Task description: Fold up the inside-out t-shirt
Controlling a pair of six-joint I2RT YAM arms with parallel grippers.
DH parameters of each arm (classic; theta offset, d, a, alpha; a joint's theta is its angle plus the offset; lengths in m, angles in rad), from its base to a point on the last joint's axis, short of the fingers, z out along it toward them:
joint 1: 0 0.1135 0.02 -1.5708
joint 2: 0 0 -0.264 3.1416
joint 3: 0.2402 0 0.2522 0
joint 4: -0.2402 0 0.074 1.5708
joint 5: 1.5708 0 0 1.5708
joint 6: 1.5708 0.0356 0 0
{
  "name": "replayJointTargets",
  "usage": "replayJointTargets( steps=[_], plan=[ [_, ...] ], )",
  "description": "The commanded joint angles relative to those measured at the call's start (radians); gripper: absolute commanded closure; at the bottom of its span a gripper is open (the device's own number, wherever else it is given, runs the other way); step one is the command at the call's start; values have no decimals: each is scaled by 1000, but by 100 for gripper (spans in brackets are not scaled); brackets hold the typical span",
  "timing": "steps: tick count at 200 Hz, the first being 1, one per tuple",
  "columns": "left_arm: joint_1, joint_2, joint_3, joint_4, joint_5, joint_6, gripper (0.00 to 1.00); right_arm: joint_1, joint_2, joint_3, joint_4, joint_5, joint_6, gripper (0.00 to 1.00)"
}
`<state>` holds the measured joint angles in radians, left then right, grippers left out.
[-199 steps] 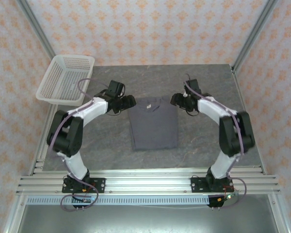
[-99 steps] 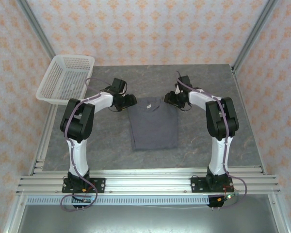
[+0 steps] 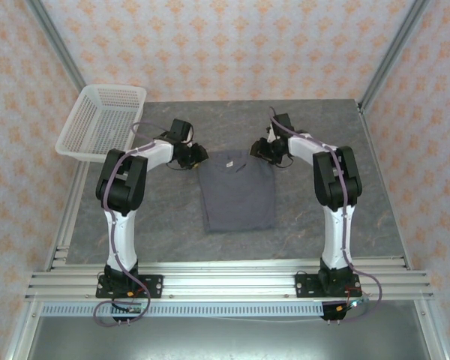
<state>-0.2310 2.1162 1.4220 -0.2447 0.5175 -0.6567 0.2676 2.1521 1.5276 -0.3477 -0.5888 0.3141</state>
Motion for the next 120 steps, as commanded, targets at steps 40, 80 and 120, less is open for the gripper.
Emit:
replayJointTargets(
  steps=[40,80,120],
  plan=[
    [-41,16,14,180,155,-32,100,20,26,36,-13,-62,27,91],
    [-15,-119,-56,220,141,-55,100,-17,-139,-60,54,-52,49,100],
    [-26,-244,-107,224,156,-73,100,-15,-319,-228,176,-50,123,100]
  ],
)
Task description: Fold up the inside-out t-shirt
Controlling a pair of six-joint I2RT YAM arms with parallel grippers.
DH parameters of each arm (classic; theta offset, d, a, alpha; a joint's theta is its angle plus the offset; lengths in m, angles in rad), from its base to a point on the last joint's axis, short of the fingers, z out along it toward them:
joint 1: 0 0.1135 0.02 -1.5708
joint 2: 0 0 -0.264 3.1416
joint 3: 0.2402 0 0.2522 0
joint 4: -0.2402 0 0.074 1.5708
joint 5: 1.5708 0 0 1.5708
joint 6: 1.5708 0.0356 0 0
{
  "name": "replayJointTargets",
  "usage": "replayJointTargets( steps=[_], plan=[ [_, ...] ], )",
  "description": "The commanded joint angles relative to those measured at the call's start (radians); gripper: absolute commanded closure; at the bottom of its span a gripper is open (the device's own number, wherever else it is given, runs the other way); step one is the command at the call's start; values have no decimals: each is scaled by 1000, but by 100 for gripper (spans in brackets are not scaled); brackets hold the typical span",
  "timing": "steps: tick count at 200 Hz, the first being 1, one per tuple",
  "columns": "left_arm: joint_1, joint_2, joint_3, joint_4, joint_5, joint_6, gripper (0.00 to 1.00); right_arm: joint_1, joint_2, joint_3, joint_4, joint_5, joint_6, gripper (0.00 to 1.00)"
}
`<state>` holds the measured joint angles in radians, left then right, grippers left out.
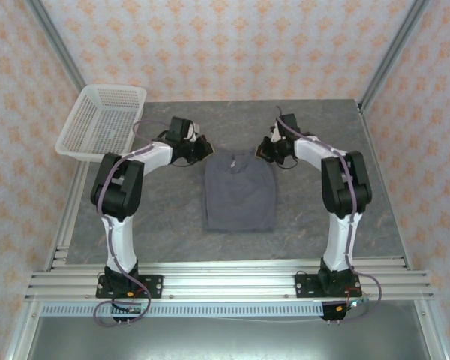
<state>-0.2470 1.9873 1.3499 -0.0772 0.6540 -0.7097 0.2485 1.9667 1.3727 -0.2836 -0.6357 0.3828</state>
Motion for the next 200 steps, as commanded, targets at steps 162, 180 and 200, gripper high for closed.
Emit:
replayJointTargets(
  steps=[162,180,200],
  plan=[
    [6,-393,-168,3,-21,30,100,-15,-334,-99,70,36,-25,100],
    [-20,-462,-357,24,-35,23,100,-11,-396,-308,155,-22,31,100],
    [-51,-521,-529,43,-42,9,100,12,-482,-486,195,-26,68,100]
  ],
)
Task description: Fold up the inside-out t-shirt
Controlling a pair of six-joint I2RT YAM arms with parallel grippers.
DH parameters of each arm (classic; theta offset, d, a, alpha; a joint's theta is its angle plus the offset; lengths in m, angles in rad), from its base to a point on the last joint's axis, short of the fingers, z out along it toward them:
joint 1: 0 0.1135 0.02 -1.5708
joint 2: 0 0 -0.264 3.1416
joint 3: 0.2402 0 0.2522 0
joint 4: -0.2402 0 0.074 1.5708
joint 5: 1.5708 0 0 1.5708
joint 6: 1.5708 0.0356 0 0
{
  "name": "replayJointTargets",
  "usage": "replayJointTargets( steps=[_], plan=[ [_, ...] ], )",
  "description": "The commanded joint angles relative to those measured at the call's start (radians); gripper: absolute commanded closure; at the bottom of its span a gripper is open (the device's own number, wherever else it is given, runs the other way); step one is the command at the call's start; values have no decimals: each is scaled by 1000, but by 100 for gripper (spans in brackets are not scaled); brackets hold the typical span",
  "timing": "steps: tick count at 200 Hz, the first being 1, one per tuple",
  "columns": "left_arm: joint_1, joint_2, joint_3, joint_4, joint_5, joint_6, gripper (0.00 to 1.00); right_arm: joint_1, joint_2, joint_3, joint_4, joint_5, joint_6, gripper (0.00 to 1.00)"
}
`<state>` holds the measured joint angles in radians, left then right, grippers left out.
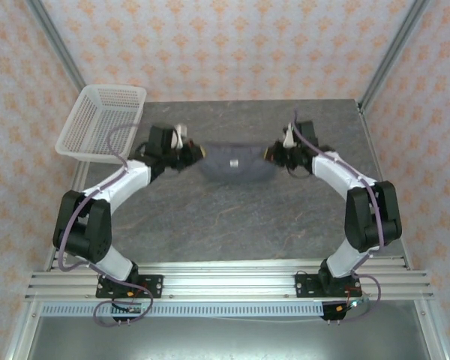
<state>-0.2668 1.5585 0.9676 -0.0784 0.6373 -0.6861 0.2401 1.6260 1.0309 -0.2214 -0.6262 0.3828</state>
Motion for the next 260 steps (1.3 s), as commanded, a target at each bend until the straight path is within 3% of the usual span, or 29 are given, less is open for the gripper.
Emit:
replayJointTargets(
  steps=[1,29,66,100,138,197,205,222,244,260],
  plan=[
    [-32,-95,-154,42,-25,-14,100,22,-146,-150,133,-37,69,100],
    [-45,-192,-267,-10,-36,-12,100,65,-286,-280,78,-23,94,100],
    [-55,-273,-196,-126,-148,94,100,79,-402,-280,14,106,82,100],
    [-53,-98,5,-111,-238,192,100,55,-202,-100,9,152,21,100],
    [-51,124,143,-30,-273,222,100,27,-19,-35,126,176,19,100],
    [-44,276,156,14,-295,220,100,-5,191,7,220,111,14,100],
    [-39,288,163,15,-300,221,100,-6,212,14,225,101,16,93],
    [-26,302,179,32,-254,223,100,-9,214,32,209,115,19,68],
    [8,249,173,56,-197,199,66,-11,100,35,140,213,-15,35],
    [39,165,162,24,-198,185,51,-11,-4,32,58,281,-52,30]
  ],
)
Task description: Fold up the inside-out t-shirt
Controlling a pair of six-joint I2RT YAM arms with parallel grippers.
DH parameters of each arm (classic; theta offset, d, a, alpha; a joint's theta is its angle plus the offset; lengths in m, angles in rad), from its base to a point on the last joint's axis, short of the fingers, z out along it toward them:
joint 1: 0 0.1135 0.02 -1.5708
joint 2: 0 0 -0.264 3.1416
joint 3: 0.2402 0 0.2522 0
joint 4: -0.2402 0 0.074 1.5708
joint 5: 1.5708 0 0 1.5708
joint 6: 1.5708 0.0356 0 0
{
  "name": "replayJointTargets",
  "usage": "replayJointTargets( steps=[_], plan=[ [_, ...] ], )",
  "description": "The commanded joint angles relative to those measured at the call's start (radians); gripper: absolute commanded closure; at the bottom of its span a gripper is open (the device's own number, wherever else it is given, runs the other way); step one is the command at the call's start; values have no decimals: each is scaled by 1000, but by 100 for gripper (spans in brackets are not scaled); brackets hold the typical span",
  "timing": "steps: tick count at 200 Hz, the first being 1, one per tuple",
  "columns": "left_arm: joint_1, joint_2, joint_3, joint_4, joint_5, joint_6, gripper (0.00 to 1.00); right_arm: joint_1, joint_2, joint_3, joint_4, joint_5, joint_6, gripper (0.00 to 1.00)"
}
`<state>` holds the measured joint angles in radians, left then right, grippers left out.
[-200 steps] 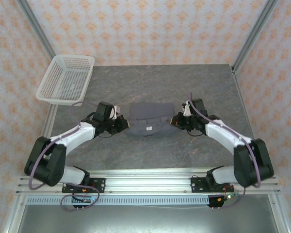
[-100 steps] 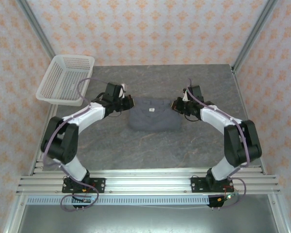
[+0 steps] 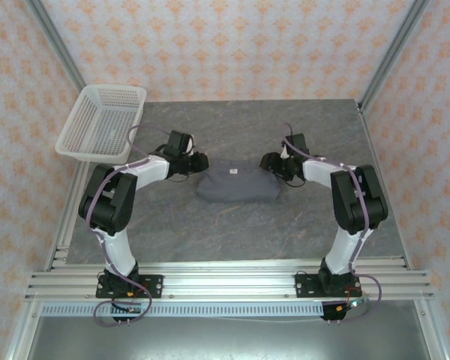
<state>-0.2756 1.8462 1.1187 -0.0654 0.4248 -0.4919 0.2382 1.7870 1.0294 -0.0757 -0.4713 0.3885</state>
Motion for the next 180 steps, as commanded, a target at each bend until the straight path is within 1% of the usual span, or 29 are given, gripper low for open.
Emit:
replayJointTargets(
  steps=[1,12,29,37,42,55,71,87,110,124,138,158,169,180],
  plan=[
    [50,-128,10,8,15,-10,50,-9,-171,32,-92,128,-60,30],
    [55,-202,-7,-29,7,-9,45,-9,-248,2,-109,122,-56,31],
    [36,-309,-54,-77,0,-23,43,19,-362,-87,-89,110,-11,33],
    [10,-346,-81,-85,2,-37,48,44,-404,-122,-85,116,9,38],
    [-15,-361,-97,-85,3,-36,54,63,-417,-144,-76,116,28,42],
    [-91,-363,-119,-83,0,-78,65,114,-416,-185,-32,95,76,50],
    [-159,-318,-137,-68,-28,-109,68,142,-362,-197,-4,98,102,56],
    [-165,-251,-163,7,-33,-156,69,141,-292,-185,0,127,94,59],
    [-160,-149,-145,10,-73,-146,67,139,-201,-163,-4,167,50,61],
    [-148,-90,-145,37,-62,-149,64,134,-152,-149,-16,148,39,63],
    [-140,-64,-144,65,-36,-153,61,129,-145,-152,-18,137,41,63],
    [-133,-119,-143,45,-49,-153,57,121,-209,-148,-60,160,54,62],
    [-131,-183,-150,19,-61,-153,54,115,-275,-138,-101,168,72,58],
    [-131,-254,-160,-25,-93,-159,50,115,-343,-138,-144,204,112,53]
  ],
)
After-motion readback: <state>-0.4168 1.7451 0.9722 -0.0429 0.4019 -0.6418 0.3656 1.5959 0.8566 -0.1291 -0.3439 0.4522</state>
